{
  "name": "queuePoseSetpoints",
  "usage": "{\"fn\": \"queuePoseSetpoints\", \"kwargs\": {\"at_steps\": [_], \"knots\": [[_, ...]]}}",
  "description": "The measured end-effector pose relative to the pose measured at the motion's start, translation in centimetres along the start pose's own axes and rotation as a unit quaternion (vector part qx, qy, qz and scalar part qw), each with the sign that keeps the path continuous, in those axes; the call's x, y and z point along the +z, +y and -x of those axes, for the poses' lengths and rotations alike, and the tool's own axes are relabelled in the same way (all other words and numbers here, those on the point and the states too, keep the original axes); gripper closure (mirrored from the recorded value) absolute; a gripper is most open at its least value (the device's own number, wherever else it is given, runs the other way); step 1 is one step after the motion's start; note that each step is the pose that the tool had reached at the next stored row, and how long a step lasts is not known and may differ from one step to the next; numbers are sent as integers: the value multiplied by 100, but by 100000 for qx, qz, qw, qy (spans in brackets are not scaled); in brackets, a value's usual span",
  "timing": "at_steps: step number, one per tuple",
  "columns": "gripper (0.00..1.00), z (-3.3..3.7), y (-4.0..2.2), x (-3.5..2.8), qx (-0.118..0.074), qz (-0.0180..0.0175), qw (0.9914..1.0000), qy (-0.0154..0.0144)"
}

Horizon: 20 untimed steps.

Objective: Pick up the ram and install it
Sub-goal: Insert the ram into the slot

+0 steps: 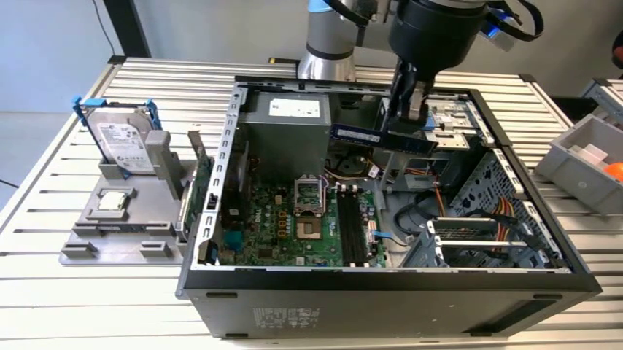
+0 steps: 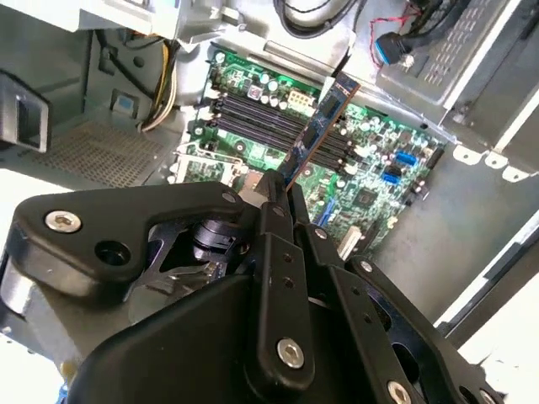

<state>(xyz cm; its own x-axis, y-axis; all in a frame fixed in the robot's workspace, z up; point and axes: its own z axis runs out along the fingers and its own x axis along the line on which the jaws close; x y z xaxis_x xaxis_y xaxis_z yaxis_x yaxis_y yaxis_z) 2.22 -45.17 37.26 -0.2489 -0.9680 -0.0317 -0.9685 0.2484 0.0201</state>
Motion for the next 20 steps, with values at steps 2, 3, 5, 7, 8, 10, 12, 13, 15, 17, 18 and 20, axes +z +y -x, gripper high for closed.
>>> {"fn": "queuePoseSetpoints", "kwargs": {"at_steps": [2,3,5,7,8,10,12,13,15,17,18,20], "knots": [[100,0,0,1,1942,-61,99981,-42],[100,0,0,1,2833,-92,99960,-59],[100,0,0,2,4619,-147,99893,-96],[100,0,0,2,6221,-198,99806,-129],[100,-1,0,2,6946,-220,99758,-138],[100,-5,-1,2,8079,-256,99673,-165],[100,-9,-2,2,9203,-293,99575,-187],[100,-11,-2,2,9759,-309,99522,-199],[100,-17,-3,2,10842,-345,99410,-221],[100,-23,-6,2,11892,-375,99289,-244],[100,-26,-6,2,12399,-395,99227,-252],[100,-33,-8,2,13389,-427,99098,-271]]}}
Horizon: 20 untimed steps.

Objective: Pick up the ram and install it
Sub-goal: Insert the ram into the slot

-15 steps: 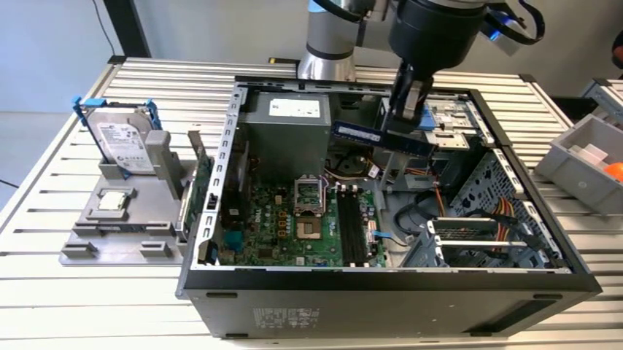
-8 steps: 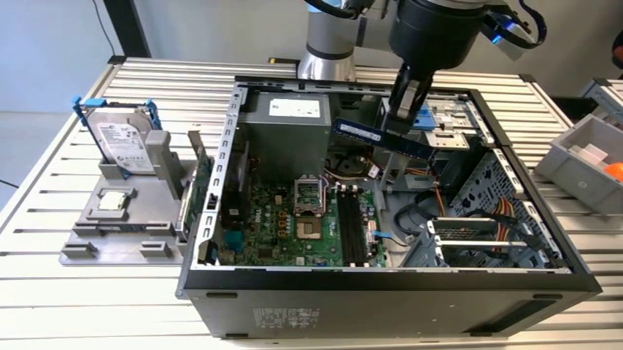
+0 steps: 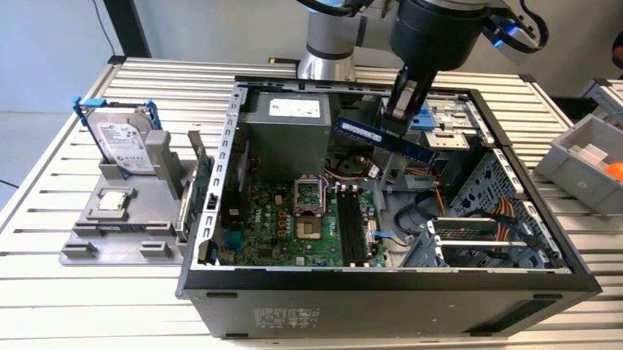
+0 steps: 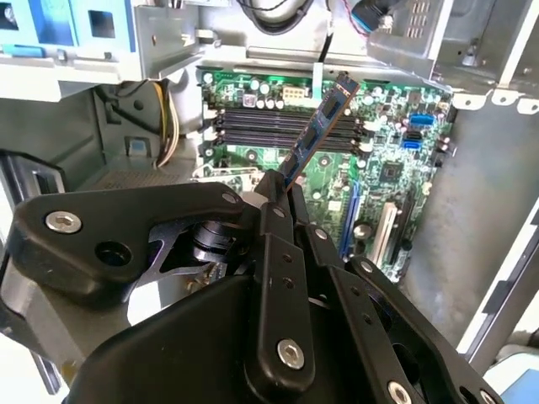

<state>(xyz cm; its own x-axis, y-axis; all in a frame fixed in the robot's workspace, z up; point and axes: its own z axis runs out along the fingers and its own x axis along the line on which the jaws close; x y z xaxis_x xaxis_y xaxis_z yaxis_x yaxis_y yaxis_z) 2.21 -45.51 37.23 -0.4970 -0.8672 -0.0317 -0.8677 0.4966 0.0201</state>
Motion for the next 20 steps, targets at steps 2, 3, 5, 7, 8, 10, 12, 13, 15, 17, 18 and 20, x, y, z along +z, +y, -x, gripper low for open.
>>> {"fn": "queuePoseSetpoints", "kwargs": {"at_steps": [2,3,5,7,8,10,12,13,15,17,18,20], "knots": [[100,-6,-3,0,1074,-31,99994,-25],[100,-9,-5,0,1551,-46,99988,-36],[100,-15,-8,0,2599,-82,99966,-52],[100,-20,-11,-1,3648,-115,99933,-72],[100,-22,-13,0,4180,-132,99912,-85],[100,-28,-16,0,5222,-163,99863,-108],[100,-37,-21,-1,6123,-191,99812,-126],[100,-43,-25,-1,6548,-205,99785,-136],[100,-55,-31,-2,7411,-235,99725,-150],[100,-66,-38,-2,8241,-260,99659,-168],[100,-71,-41,-2,8677,-274,99622,-177],[100,-82,-47,-3,9555,-302,99542,-192]]}}
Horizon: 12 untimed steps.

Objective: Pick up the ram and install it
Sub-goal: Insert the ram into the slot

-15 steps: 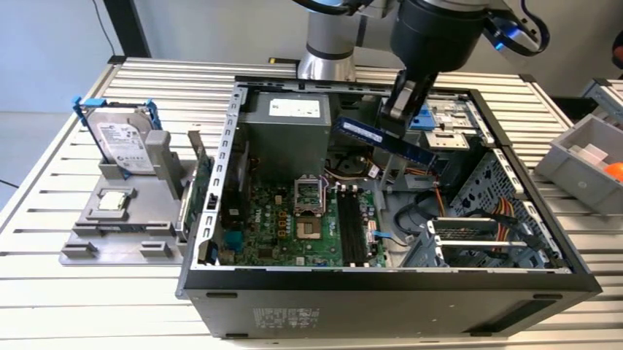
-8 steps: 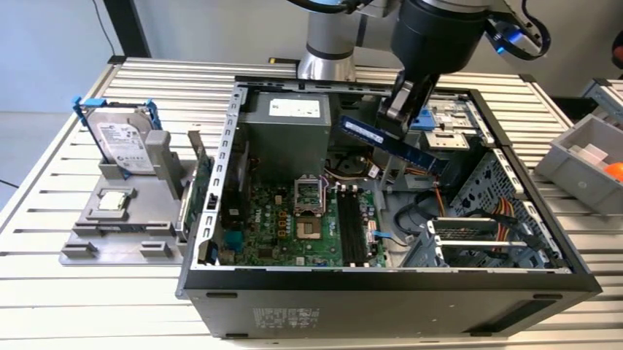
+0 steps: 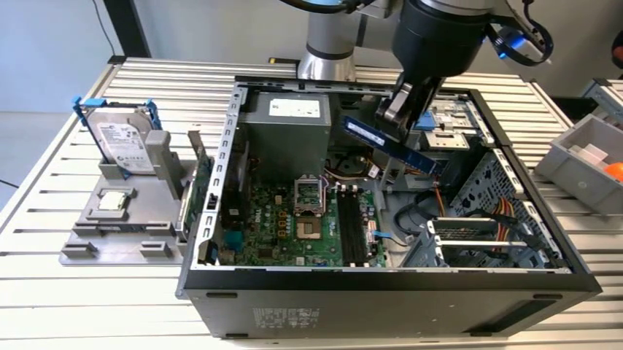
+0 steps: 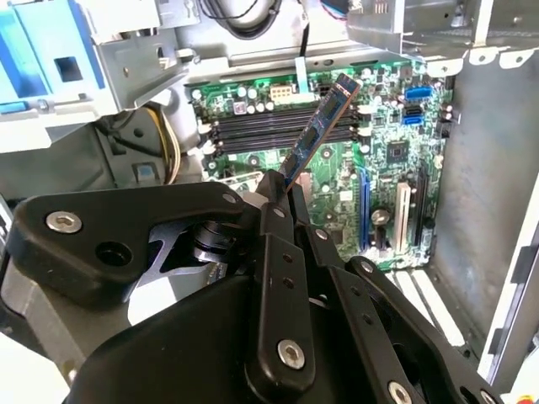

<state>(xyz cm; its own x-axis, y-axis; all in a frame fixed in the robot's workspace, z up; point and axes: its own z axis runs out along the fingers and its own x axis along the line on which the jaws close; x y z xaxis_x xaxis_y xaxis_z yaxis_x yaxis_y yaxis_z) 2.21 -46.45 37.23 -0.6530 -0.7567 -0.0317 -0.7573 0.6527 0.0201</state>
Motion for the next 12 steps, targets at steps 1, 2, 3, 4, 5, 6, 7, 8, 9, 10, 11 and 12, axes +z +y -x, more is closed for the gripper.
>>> {"fn": "queuePoseSetpoints", "kwargs": {"at_steps": [1,2,3,4,5,6,7,8,9,10,11,12], "knots": [[100,-4,-3,0,461,-13,99999,-13],[100,-7,-6,0,935,-30,99996,-18],[100,-10,-9,0,1439,-46,99990,-30],[100,-13,-11,0,1931,-61,99981,-40],[100,-15,-13,0,2423,-76,99971,-52],[100,-16,-15,1,2980,-92,99956,-66],[100,-17,-16,1,3530,-110,99938,-76],[100,-18,-17,0,4089,-129,99916,-85],[100,-20,-18,1,4651,-148,99892,-94],[100,-21,-19,1,5235,-165,99863,-107],[100,-23,-20,1,5804,-184,99831,-116],[100,-24,-21,1,6340,-201,99799,-126]]}}
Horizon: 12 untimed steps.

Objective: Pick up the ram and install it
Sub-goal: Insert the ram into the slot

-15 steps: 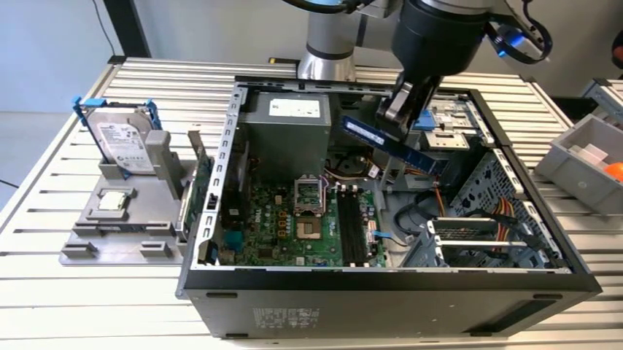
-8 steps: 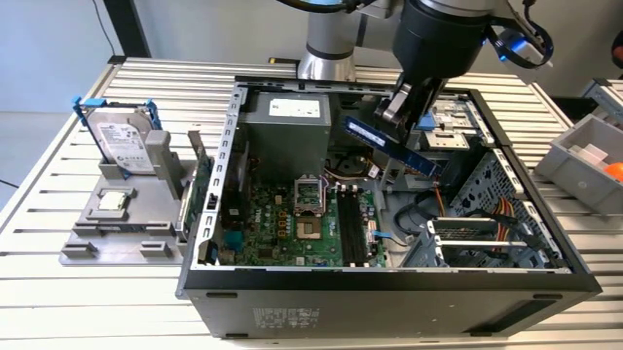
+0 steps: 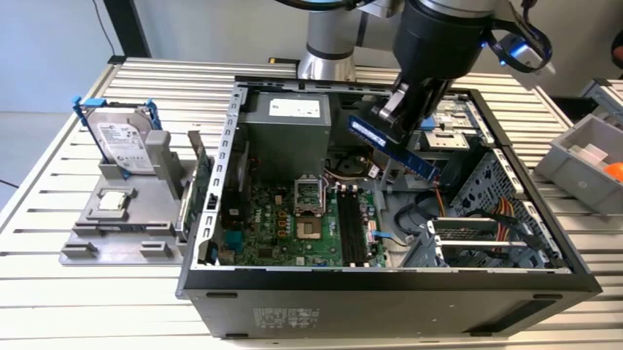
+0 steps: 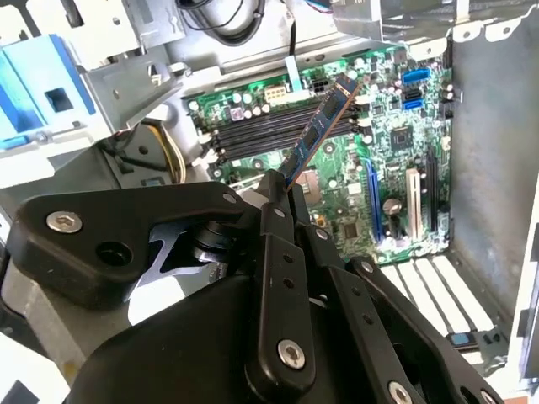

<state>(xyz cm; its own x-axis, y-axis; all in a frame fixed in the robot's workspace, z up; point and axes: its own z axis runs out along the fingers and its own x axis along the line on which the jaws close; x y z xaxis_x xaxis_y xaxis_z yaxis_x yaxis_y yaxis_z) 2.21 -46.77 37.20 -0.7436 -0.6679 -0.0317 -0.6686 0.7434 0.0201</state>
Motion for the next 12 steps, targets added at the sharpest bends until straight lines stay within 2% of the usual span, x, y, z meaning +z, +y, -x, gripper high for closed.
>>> {"fn": "queuePoseSetpoints", "kwargs": {"at_steps": [3,7,9,12], "knots": [[100,-3,-4,1,1728,-54,99985,-39],[100,-7,-8,1,4089,-131,99916,-83],[100,-8,-9,2,5540,-181,99846,-108],[100,-8,-9,5,8264,-263,99657,-167]]}}
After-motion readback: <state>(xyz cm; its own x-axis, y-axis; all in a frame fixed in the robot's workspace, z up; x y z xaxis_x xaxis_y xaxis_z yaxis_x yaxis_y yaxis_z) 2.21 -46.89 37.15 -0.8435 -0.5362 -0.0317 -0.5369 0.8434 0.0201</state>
